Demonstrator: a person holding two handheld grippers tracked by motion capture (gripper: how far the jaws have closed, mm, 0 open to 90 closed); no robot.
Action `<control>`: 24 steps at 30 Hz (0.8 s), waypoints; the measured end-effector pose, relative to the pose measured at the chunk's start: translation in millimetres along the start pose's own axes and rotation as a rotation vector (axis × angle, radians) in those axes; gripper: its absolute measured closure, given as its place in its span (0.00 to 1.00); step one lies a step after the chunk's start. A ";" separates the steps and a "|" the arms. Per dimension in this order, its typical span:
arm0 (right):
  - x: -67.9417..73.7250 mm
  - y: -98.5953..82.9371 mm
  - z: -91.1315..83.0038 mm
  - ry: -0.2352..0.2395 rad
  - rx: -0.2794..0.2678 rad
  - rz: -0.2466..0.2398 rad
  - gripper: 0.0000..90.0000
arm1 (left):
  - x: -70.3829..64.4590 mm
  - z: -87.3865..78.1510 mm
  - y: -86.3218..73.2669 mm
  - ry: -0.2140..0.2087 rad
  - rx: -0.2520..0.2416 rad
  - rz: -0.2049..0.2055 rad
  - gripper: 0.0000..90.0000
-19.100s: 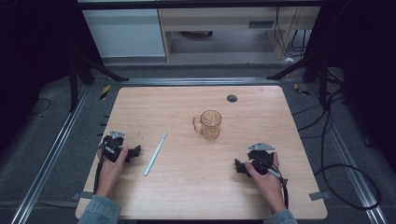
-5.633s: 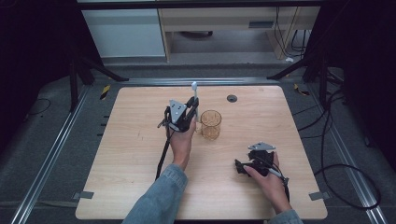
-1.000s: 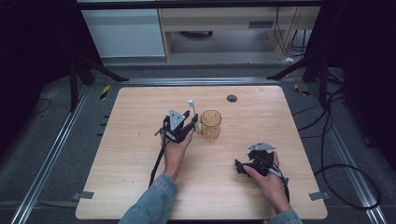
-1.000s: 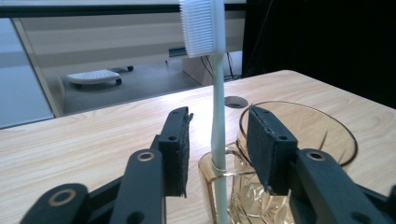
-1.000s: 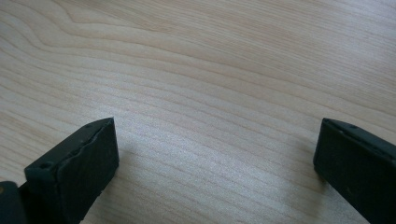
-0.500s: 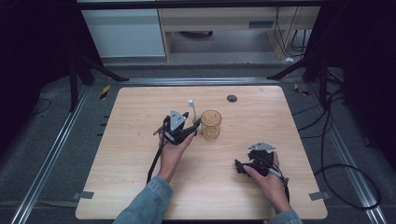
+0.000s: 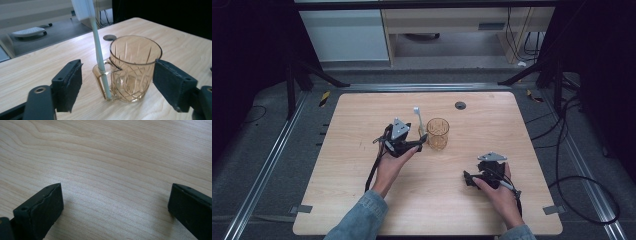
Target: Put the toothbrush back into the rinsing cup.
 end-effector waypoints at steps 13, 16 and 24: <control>0.1 0.0 0.0 0.000 0.000 0.000 0.00 | -7.1 -10.1 -9.6 -0.013 0.139 0.075 0.08; 0.1 0.0 0.0 0.000 0.000 0.001 0.00 | -10.5 -12.0 -12.4 -0.020 0.176 0.096 0.08; 0.1 0.0 0.0 0.000 0.000 0.000 0.00 | -17.1 -19.8 -15.9 -0.040 0.246 0.122 0.08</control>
Point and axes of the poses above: each handheld gripper's, and its own axes: z roughly forward along the jaws, y roughly out of its top, x roughly to its left, the point moved 2 cm from there along z, roughly forward along the jaws, and after that the axes turned 7 degrees about x, right-handed, at the moved point
